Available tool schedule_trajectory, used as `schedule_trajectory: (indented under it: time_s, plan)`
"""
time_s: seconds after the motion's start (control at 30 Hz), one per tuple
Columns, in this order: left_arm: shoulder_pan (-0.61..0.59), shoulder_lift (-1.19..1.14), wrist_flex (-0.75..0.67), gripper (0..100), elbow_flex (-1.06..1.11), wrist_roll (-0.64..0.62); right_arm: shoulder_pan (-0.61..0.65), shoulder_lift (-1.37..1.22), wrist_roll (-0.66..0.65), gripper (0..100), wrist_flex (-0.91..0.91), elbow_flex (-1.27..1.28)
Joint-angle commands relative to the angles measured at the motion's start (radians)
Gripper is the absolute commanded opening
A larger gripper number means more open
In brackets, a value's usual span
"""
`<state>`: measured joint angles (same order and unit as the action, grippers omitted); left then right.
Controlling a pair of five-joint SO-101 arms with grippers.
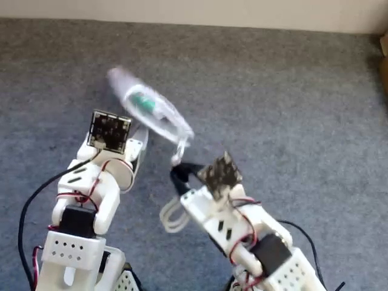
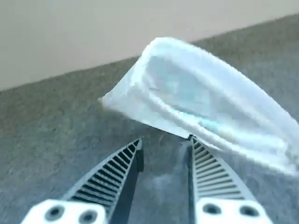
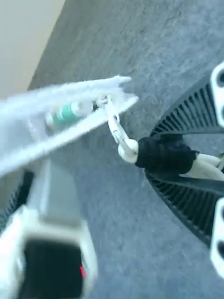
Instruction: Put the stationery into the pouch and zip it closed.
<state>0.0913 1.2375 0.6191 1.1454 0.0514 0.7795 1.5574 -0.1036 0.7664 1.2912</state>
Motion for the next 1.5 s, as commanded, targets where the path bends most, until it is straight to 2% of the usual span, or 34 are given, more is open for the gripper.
schedule_trajectory:
  time_s: [0.0, 0.2, 0.4, 0.57, 0.7, 0.8, 0.93, 1.33, 1.47]
  plan:
    - [0.125, 0.016, -0.106, 16, -0.019, -0.028, 0.082, 0.136, -0.054, 0.5, 0.053, -0.004]
    - [0.236, 0.015, -0.121, 16, -0.038, -0.026, 0.163, 0.214, -0.104, 0.5, 0.053, 0.085]
    - [0.239, 0.018, -0.112, 16, -0.033, -0.026, 0.156, 0.243, -0.107, 0.5, 0.053, 0.090]
    - [0.199, 0.025, 0.048, 16, -0.097, -0.025, 0.035, 0.268, -0.103, 0.5, 0.051, 0.085]
    - [0.189, 0.025, 0.157, 16, -0.139, -0.023, -0.012, 0.271, -0.103, 0.5, 0.051, 0.084]
    - [0.186, 0.025, 0.187, 16, -0.142, -0.018, -0.041, 0.271, -0.103, 0.5, 0.051, 0.074]
    - [0.150, 0.025, 0.222, 16, -0.142, 0.064, -0.105, 0.271, -0.101, 0.5, 0.067, 0.008]
    - [0.108, 0.027, 0.322, 16, -0.147, 0.063, -0.332, 0.259, -0.117, 0.5, 0.114, -0.108]
    - [0.021, 0.027, 0.336, 16, -0.176, 0.012, -0.302, 0.251, -0.175, 0.5, 0.148, -0.105]
